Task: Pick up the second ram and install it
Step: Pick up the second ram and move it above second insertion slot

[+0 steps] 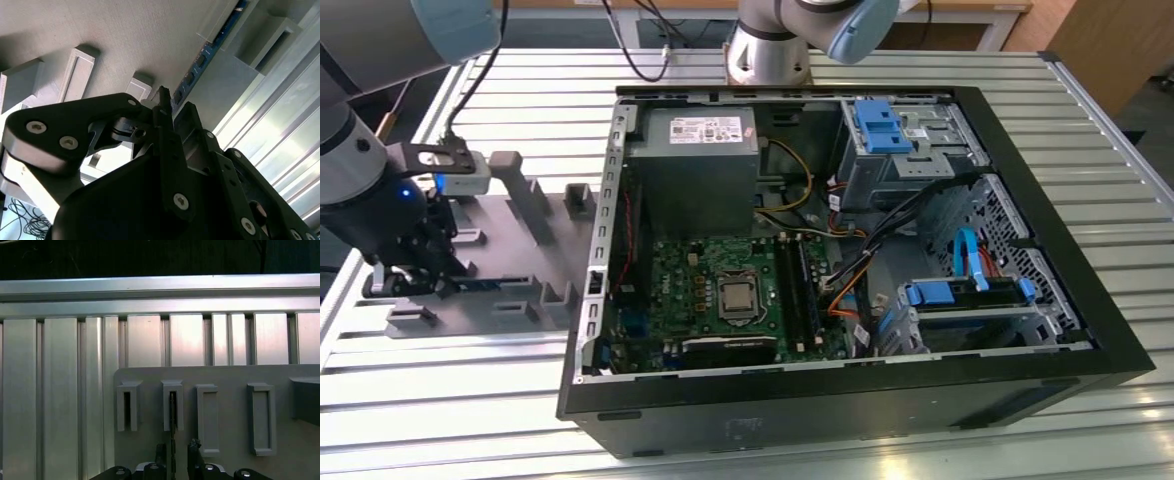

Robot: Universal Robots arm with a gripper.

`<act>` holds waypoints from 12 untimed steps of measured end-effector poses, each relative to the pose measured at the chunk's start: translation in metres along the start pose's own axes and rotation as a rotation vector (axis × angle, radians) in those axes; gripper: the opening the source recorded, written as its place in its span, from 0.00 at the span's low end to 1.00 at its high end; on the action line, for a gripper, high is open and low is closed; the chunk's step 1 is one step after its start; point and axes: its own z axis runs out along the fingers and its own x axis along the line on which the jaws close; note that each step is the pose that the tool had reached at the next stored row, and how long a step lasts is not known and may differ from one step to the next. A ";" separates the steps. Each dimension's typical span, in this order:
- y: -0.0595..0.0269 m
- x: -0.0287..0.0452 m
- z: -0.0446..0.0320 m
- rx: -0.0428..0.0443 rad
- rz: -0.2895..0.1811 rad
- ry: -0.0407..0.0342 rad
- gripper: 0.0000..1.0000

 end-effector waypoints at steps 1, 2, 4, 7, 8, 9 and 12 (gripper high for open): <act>0.0000 0.0000 0.0002 0.0000 0.000 0.0000 0.31; 0.0000 0.0000 0.0005 0.0001 0.000 0.0000 0.31; 0.0000 0.0000 0.0011 0.0002 0.000 -0.0001 0.31; -0.0003 -0.0001 0.0019 0.0001 0.000 0.0000 0.31; -0.0006 0.0000 0.0022 0.0001 0.000 0.0000 0.31; -0.0010 0.0000 0.0025 0.0001 0.000 0.0000 0.31; -0.0020 0.0000 0.0033 0.0002 0.000 0.0000 0.31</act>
